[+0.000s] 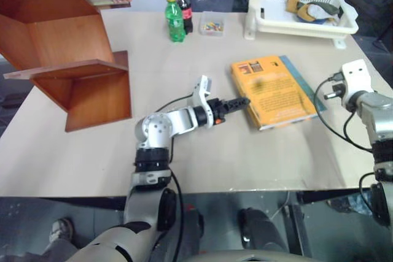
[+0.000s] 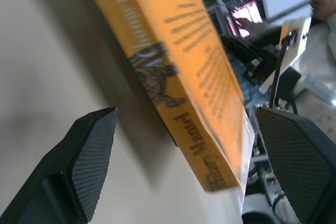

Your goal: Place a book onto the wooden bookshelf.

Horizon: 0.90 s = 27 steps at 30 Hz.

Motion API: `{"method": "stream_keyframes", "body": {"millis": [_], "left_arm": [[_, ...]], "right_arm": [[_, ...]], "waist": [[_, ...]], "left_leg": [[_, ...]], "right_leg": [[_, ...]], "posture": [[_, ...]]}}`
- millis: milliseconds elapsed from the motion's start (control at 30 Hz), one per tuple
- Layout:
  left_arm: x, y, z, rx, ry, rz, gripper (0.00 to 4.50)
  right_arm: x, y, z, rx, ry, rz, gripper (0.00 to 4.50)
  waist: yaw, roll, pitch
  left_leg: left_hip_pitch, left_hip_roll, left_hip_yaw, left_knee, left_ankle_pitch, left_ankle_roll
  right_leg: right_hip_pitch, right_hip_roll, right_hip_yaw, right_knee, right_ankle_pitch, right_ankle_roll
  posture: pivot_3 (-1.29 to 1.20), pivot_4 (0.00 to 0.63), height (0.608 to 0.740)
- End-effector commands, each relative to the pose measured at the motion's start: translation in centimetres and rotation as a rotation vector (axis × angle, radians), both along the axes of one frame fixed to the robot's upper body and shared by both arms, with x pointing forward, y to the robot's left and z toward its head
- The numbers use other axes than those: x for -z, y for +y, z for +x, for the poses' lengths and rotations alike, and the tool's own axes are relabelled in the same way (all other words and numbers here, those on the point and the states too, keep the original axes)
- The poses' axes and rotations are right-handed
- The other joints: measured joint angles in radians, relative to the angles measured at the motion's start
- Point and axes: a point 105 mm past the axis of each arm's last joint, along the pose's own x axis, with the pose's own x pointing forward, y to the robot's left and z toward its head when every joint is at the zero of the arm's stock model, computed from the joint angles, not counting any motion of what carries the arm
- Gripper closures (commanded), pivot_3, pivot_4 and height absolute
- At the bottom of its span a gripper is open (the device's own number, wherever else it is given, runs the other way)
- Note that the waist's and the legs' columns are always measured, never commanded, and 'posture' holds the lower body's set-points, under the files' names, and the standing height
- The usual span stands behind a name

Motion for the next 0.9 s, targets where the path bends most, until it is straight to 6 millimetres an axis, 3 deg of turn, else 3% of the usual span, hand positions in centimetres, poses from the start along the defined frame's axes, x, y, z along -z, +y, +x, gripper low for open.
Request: {"method": "stream_keyframes", "body": {"millis": [33, 300, 700, 900], "left_arm": [[-1.6, -0.4, 0.5, -0.016, -0.027, -0.043, 0.00], [-1.5, -0.3, 1.4, -0.070, 0.037, -0.079, 0.00], [-2.0, 6.2, -0.1, -0.099, 0.038, -0.037, 0.00], [-2.4, 8.1, -0.2, -0.100, 0.056, -0.035, 0.00]], "right_arm": [[-1.0, 0.5, 1.1, -0.048, -0.035, 0.008, 4.47], [0.9, 4.7, 2.0, -0.271, 0.019, 0.083, 4.47], [1.4, 8.9, 1.6, -0.501, -0.008, 0.131, 4.47], [1.5, 10.0, 1.5, -0.544, -0.020, 0.147, 4.47]], "waist": [[-0.003, 0.000, 0.000], [-0.019, 0.000, 0.000], [-0.039, 0.000, 0.000], [-0.038, 0.000, 0.000]], "left_leg": [[0.000, 0.000, 0.000, 0.000, 0.000, 0.000], [0.000, 0.000, -0.001, 0.000, 0.000, -0.001], [0.001, 0.000, -0.001, 0.000, 0.002, -0.004], [0.000, 0.000, -0.002, 0.000, 0.002, -0.004]], "right_leg": [[0.000, 0.000, 0.000, 0.000, 0.000, 0.000], [0.000, 0.000, 0.000, 0.000, 0.000, 0.000], [0.000, 0.000, 0.000, 0.001, 0.000, 0.000], [0.000, -0.001, -0.001, 0.001, 0.000, 0.000]], "posture": [[0.00, 0.150, 0.740], [0.00, 0.150, 0.740], [0.00, 0.150, 0.740], [0.00, 0.150, 0.740]]}}
